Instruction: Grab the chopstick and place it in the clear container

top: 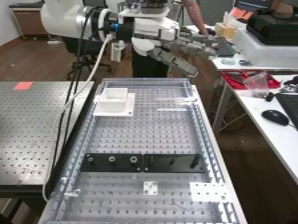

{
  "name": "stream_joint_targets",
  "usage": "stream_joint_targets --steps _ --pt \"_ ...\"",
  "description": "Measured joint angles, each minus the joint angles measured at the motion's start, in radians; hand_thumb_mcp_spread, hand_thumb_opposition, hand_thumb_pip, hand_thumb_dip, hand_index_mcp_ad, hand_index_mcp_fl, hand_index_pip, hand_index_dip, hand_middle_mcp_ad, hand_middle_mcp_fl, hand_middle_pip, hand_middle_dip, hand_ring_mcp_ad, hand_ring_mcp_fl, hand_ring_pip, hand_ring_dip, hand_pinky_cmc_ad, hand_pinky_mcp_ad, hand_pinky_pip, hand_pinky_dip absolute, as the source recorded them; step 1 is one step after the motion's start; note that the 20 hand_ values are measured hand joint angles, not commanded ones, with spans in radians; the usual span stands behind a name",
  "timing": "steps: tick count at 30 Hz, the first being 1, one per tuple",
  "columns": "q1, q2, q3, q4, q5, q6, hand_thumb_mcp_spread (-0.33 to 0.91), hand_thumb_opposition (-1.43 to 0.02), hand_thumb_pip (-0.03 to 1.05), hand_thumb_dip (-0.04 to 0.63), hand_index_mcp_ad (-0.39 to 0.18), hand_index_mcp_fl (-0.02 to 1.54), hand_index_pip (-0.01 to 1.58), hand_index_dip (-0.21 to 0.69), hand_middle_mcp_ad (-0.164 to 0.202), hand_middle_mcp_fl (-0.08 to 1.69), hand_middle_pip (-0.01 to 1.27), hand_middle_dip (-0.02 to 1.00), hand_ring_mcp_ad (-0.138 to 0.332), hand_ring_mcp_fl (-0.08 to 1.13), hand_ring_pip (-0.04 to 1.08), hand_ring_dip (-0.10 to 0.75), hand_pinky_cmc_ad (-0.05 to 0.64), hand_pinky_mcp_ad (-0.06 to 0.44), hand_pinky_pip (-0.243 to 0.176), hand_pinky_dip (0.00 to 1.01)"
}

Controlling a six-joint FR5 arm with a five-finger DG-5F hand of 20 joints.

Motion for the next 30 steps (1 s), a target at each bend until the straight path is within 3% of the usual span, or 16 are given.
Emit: stream_joint_targets --steps 2,10,22,30 --pt "0.004 -0.013 0.013 0.001 0.027 0.013 0.03 -0.82 0.65 0.002 -0.079 0.01 0.05 0.063 0.058 0.05 0.12 0.17 0.223 -0.07 0.04 0.052 0.620 0.330 -0.140 0.16" --pt "0.008 -0.056 0.070 -0.016 0.070 0.036 0.02 -0.84 0.65 0.000 -0.075 0.01 0.05 0.016 0.056 0.05 0.12 0.17 0.225 -0.06 0.05 0.052 0.621 0.330 -0.140 0.16" --pt "-0.015 -0.096 0.124 -0.027 0.009 0.031 0.01 -0.83 0.65 0.002 -0.075 0.01 0.05 0.009 0.054 0.05 0.12 0.17 0.227 -0.06 0.05 0.052 0.623 0.330 -0.140 0.16" --pt "-0.017 -0.092 0.119 -0.027 -0.005 0.027 0.02 -0.85 0.65 0.016 -0.084 0.01 0.05 -0.030 0.051 0.05 0.12 0.17 0.227 -0.06 0.05 0.052 0.606 0.330 -0.140 0.16"
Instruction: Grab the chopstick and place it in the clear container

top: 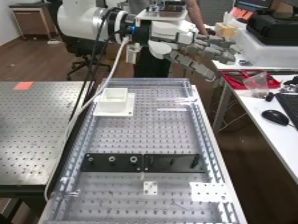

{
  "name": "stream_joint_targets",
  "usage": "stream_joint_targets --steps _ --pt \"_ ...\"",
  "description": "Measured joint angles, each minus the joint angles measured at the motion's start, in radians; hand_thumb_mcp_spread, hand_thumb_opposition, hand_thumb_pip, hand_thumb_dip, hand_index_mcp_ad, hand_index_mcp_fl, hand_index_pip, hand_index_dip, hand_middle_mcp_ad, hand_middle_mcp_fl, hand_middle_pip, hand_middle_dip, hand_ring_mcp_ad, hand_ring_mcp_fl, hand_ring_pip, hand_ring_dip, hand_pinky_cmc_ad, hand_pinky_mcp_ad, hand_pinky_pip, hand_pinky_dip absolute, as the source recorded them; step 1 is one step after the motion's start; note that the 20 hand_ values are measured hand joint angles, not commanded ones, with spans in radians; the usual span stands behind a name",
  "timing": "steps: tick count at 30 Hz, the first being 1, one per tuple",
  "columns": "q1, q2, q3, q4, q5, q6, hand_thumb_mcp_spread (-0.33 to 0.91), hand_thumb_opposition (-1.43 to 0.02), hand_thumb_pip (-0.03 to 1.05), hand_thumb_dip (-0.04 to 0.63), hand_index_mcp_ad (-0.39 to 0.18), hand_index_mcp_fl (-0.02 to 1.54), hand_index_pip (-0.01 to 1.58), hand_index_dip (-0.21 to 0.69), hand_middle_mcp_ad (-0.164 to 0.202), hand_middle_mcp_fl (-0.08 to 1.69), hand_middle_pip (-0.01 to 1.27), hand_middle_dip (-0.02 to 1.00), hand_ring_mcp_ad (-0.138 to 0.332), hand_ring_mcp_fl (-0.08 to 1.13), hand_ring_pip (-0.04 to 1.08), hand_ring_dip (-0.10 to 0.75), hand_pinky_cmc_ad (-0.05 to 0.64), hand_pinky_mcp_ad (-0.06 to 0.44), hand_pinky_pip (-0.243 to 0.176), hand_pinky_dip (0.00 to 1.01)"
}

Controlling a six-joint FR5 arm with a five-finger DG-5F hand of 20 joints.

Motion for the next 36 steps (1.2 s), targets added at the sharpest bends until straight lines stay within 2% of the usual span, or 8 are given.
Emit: stream_joint_targets --steps 12,27,36 --pt "0.004 0.016 -0.014 0.004 0.010 -0.008 0.02 -0.85 0.65 0.016 -0.075 0.01 0.06 -0.030 0.059 0.05 0.12 0.17 0.227 -0.07 0.05 0.052 0.602 0.330 -0.140 0.16" --pt "0.001 0.007 -0.004 0.003 -0.009 -0.006 0.01 -0.85 0.65 0.031 -0.087 0.01 0.06 -0.035 0.051 0.05 0.12 0.17 0.227 -0.07 0.05 0.052 0.588 0.330 -0.140 0.16" --pt "0.001 0.040 -0.009 -0.006 -0.020 -0.043 0.01 -0.85 0.65 0.031 -0.077 0.01 0.06 -0.035 0.054 0.05 0.12 0.17 0.227 -0.07 0.05 0.052 0.588 0.330 -0.140 0.16"
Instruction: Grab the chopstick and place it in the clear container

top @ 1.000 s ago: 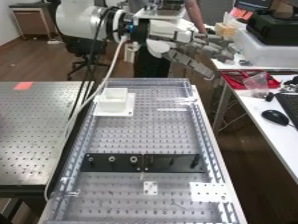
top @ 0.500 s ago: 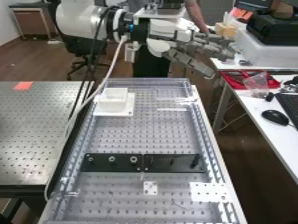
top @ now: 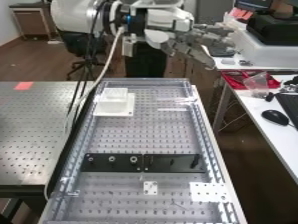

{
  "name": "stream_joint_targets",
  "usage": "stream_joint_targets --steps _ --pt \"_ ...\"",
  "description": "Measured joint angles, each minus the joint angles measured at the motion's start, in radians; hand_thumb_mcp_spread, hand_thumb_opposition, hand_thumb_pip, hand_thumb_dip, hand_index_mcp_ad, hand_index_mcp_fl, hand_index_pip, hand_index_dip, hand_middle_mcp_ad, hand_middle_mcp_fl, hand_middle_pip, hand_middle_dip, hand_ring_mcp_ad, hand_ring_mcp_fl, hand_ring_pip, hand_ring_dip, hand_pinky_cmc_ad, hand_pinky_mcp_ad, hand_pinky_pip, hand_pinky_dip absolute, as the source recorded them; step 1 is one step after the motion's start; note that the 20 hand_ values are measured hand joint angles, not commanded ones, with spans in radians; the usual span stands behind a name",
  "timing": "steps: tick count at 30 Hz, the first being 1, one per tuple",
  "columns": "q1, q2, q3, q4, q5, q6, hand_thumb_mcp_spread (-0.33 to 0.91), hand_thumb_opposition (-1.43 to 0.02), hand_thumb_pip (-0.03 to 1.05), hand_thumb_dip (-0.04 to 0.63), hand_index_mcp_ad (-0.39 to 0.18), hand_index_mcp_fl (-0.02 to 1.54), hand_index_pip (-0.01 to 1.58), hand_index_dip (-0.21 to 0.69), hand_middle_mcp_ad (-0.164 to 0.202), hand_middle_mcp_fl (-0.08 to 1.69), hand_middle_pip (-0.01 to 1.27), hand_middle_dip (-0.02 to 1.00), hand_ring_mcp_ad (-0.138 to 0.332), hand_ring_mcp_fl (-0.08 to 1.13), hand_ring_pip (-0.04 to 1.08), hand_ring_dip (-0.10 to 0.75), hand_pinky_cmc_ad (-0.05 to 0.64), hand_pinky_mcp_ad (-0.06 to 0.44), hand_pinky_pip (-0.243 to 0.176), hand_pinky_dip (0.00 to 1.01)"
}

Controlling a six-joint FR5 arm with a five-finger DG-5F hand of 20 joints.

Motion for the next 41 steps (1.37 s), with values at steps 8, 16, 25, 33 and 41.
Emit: stream_joint_targets --steps 8,16,25,33,41 --pt "0.001 0.033 0.006 -0.092 -0.018 0.023 0.01 -0.85 0.65 0.031 -0.077 0.01 0.07 -0.035 0.058 0.05 0.12 0.17 0.227 -0.07 0.05 0.052 0.576 0.330 -0.140 0.17" --pt "0.007 0.068 -0.028 -0.124 -0.038 0.034 0.04 -0.85 0.65 0.031 -0.075 0.01 0.07 -0.035 0.059 0.05 0.14 0.17 0.229 -0.06 0.06 0.052 0.557 0.330 -0.138 0.20" --pt "0.008 0.100 -0.077 -0.119 -0.062 0.050 0.09 -0.85 0.65 0.063 -0.075 0.01 0.08 -0.035 0.058 0.05 0.14 0.17 0.227 -0.06 0.07 0.052 0.525 0.330 -0.122 0.24" --pt "0.011 0.112 -0.088 -0.108 -0.056 0.044 0.10 -0.85 0.65 0.093 -0.075 0.01 0.08 -0.035 0.059 0.12 0.13 0.17 0.227 -0.06 0.07 0.054 0.527 0.330 -0.122 0.26" --pt "0.013 0.118 -0.093 -0.091 -0.085 0.039 0.12 -0.88 0.72 0.126 -0.087 0.01 0.09 -0.035 0.049 0.14 0.14 0.17 0.225 -0.06 0.07 0.054 0.511 0.328 -0.106 0.28"
